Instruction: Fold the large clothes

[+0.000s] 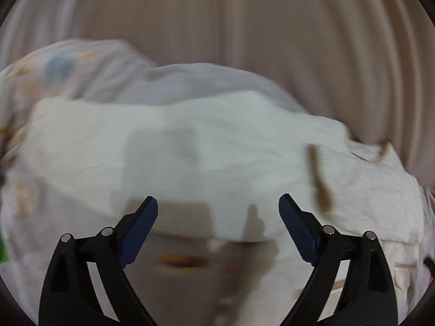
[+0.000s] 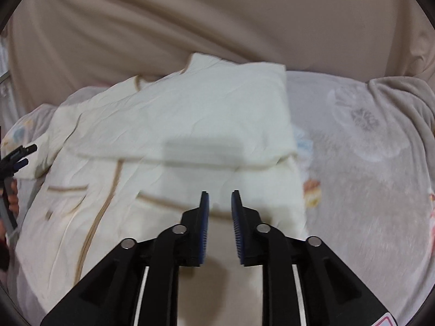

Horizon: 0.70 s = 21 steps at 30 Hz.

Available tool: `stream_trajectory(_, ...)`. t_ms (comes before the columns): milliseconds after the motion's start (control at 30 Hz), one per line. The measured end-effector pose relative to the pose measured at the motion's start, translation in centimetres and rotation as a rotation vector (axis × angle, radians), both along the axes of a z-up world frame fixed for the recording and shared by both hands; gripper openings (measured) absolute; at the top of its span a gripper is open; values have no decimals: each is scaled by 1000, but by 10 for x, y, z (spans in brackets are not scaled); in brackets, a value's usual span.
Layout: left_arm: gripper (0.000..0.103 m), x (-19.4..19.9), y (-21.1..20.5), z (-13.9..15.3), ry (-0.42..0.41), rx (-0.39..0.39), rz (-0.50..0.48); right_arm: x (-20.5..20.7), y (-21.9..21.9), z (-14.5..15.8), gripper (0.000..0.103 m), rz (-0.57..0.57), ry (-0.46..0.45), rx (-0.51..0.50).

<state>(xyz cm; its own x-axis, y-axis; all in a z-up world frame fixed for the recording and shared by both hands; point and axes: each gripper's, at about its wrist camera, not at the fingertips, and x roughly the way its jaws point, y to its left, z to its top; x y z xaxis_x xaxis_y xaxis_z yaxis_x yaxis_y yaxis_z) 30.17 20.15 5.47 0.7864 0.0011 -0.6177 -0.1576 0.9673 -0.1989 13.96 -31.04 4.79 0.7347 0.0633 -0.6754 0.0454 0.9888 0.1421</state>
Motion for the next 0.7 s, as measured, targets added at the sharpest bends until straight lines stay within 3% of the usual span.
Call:
stream_trajectory(133, 89, -8, 115, -19, 91, -94, 252, -14, 23, -24, 25, 43, 20, -13)
stream_trajectory(267, 85, -11, 197, -32, 101, -209, 461, -21, 36, -45, 34, 50, 23, -48)
stream_trajectory(367, 62, 0, 220, -32, 88, -261, 443, -25, 42, -50, 35, 42, 10, -77)
stream_trajectory(400, 41, 8, 217, -30, 101, -234, 432, -25, 42, -50, 35, 40, 10, -82)
stream_trajectory(433, 12, 12, 212, -24, 93, -208, 426, -25, 42, -49, 36, 40, 11, -80)
stream_trajectory(600, 5, 14, 133, 45, -84, -122, 247, -24, 37, -51, 36, 35, 9, -47)
stream_trajectory(700, 5, 4, 39, 96, -192, -81, 38, -25, 37, -51, 37, 34, 8, -47)
